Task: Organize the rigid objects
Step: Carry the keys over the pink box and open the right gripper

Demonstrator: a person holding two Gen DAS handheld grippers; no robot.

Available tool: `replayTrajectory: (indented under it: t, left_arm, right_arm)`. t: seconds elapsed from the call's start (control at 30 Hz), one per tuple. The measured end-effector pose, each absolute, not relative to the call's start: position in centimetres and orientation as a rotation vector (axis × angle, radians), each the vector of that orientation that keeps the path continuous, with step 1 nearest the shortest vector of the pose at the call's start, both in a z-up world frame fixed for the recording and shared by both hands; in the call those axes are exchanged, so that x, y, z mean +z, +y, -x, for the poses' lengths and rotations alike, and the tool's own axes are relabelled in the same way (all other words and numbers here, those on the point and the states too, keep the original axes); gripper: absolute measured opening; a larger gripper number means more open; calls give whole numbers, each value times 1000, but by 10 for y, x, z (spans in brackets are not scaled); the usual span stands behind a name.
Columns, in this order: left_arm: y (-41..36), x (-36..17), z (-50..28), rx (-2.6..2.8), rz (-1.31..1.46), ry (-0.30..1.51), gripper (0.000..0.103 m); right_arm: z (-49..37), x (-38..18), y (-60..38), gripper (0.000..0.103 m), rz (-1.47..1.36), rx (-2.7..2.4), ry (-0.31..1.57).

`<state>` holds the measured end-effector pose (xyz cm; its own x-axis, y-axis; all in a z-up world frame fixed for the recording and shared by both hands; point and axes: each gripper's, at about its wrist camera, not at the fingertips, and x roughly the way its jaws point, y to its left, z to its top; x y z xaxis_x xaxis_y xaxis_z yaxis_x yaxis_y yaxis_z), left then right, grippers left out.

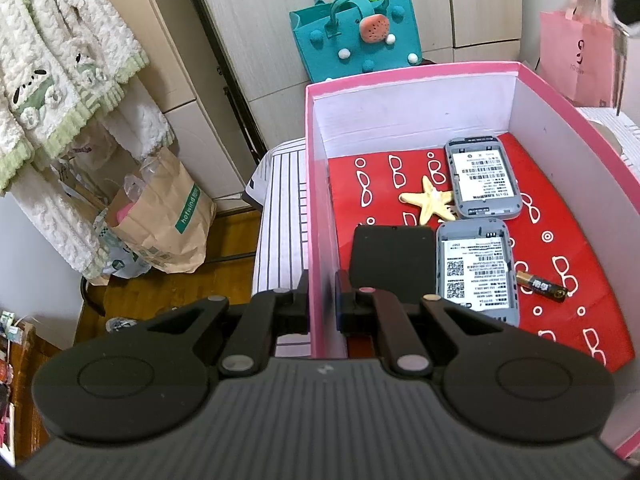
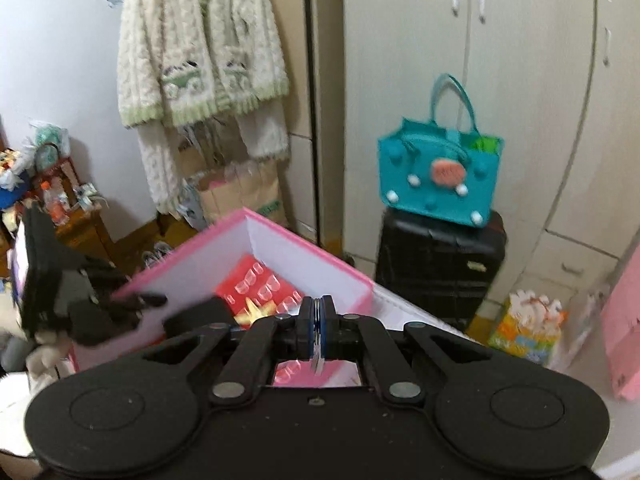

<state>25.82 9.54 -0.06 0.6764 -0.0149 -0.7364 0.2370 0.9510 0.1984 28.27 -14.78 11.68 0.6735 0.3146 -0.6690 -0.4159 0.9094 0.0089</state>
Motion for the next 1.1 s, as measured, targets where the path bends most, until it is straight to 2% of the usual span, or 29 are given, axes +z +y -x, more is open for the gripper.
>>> replayTrajectory:
  t: [0.17,0.37,0.47,0.8,0.93,1.0,1.1]
  left_arm:
    - [95,0,-258,-145,-289,818,8]
    - [97,-1,-259,-143,-293,817,8]
    - [97,-1,-259,-144,-294,816,8]
    - [95,-1,-259,-143,-290,811,8]
    - [95,-1,-257,-139,-287,799,8]
    - [96,-1,-257,-137,-290,797,8]
    - [95,-1,-256,-137,-290,795,8]
  right_arm:
    - [-304,102,-127,4,97,502,737]
    - [-331,54,-104,4,121,479,787]
    - [-340,37,-105,9,105,433,796]
    - [-301,58,-148,12,-38,448,788]
    - [-270,66,-165,19,1,395,778]
    - [-254,67,-172,30,86,343,755]
    - [-233,62,-188,31,149,263,752]
